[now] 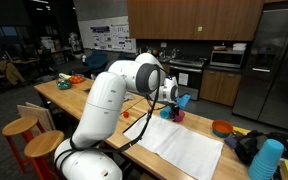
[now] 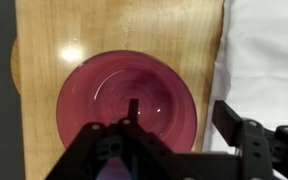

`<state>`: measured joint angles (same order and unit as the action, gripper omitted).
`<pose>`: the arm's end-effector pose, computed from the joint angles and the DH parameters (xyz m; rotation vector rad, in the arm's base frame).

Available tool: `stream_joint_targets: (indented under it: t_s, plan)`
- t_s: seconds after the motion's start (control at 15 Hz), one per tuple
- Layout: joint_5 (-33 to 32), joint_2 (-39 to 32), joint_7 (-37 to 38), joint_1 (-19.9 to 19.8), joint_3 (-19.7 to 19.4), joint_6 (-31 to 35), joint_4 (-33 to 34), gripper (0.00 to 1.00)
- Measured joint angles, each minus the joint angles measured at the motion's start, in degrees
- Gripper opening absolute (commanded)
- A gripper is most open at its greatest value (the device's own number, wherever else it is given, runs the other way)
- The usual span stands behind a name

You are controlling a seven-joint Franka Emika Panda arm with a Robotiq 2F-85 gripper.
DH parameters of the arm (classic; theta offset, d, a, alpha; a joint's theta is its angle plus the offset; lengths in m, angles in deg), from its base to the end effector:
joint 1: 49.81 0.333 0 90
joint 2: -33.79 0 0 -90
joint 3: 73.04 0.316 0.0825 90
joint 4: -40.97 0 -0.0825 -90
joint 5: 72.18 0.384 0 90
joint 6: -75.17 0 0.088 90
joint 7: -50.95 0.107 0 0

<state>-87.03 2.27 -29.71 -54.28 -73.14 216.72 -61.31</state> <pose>0.6693 -0.0528 0.2588 2.1168 2.0137 -0.0292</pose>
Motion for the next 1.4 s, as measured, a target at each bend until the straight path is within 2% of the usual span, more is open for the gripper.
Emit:
stream_joint_targets:
  t_s: [0.33,0.4,1.0,1.4]
  plan:
    - [-0.2,0.0,0.4,0.0,0.0,0.0,0.0,0.06]
    - [-0.2,0.0,0.4,0.0,0.0,0.0,0.0,0.01]
    - [-0.2,0.6,1.3,-0.1,-0.1,1.1,0.2,0.01]
    - [-0.2,4.0,1.4,0.1,-0.1,2.0,-0.7,0.01]
